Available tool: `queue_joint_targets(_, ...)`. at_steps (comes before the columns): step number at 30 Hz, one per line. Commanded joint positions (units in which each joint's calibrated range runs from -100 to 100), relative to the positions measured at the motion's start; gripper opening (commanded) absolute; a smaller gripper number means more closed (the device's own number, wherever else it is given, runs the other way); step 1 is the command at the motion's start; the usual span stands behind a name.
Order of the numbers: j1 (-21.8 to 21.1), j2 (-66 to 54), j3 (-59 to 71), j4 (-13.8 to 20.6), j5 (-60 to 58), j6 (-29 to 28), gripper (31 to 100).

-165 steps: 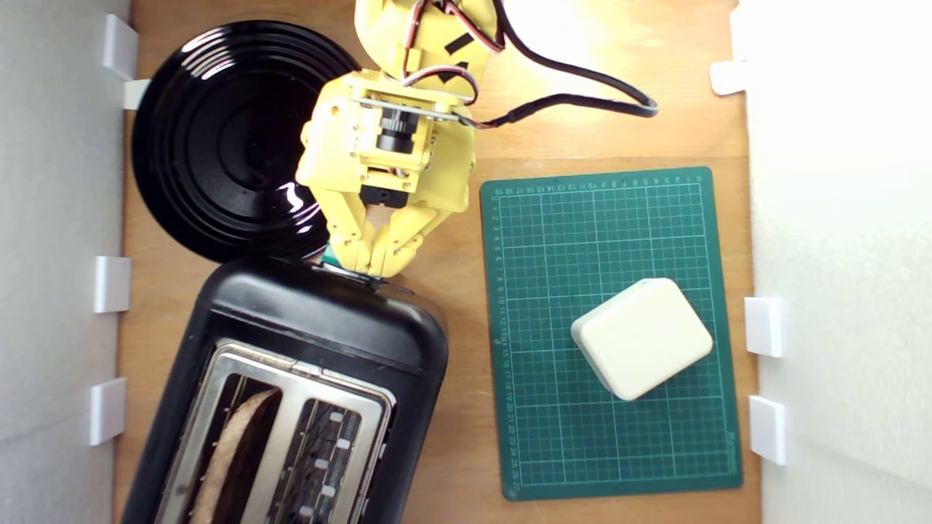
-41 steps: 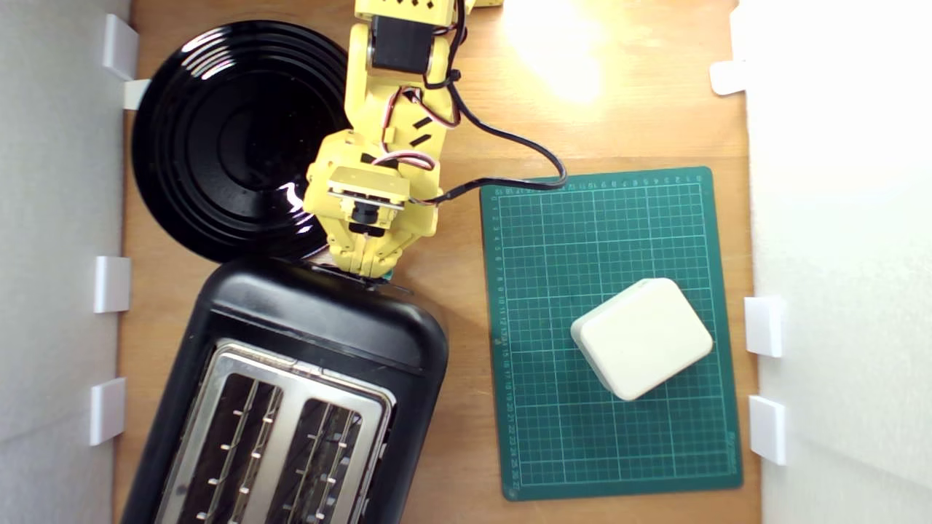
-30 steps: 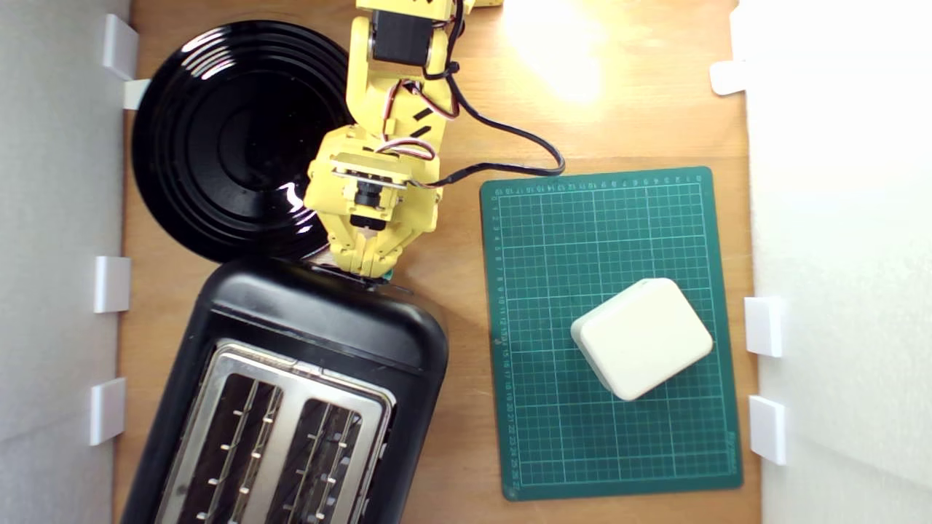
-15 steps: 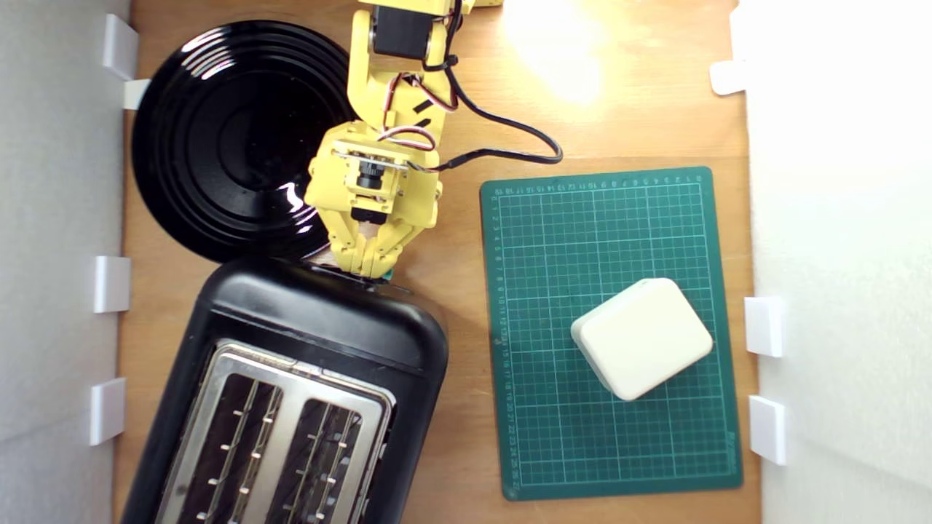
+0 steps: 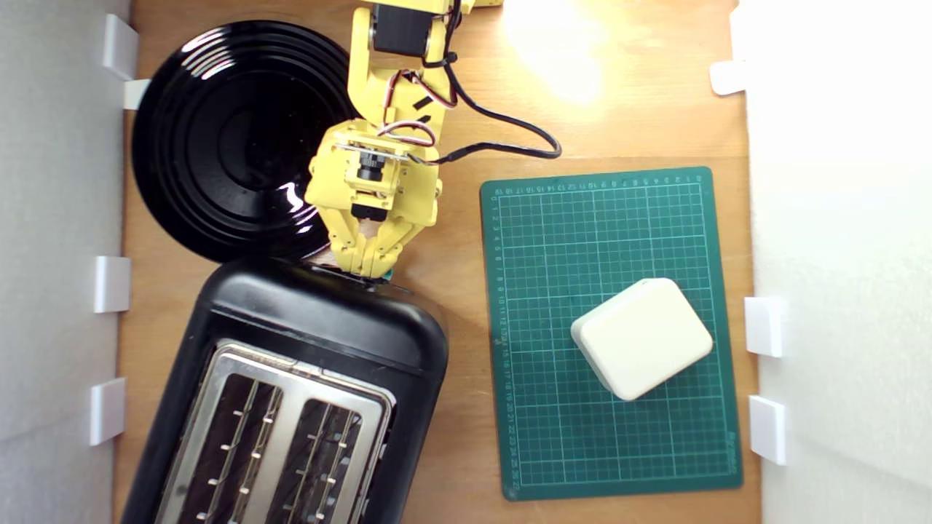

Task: Start toaster

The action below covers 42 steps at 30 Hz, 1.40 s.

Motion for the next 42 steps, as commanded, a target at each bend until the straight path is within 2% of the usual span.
queue_joint_targets(1,-0.6,4.2,4.9,-0.1,-0.6,0.2,31.5)
queue_joint_targets(17,-1.0,3.8,-0.6,-0.9,0.9,0.3,31.5)
queue_joint_targets(21,-1.1,3.8,-5.2,-1.0,9.8,-0.1,31.5)
queue_joint_targets(28,-1.1,3.8,-10.8,-1.0,18.5,0.2,31.5)
queue_joint_targets(32,-2.8,3.9,-14.5,-1.0,25.7,-0.2,31.5)
queue_joint_targets(36,-3.2,3.9,-17.2,-3.0,29.8,-0.1,31.5)
queue_joint_targets(42,-4.1,3.9,-20.4,-3.2,33.8,-0.2,31.5)
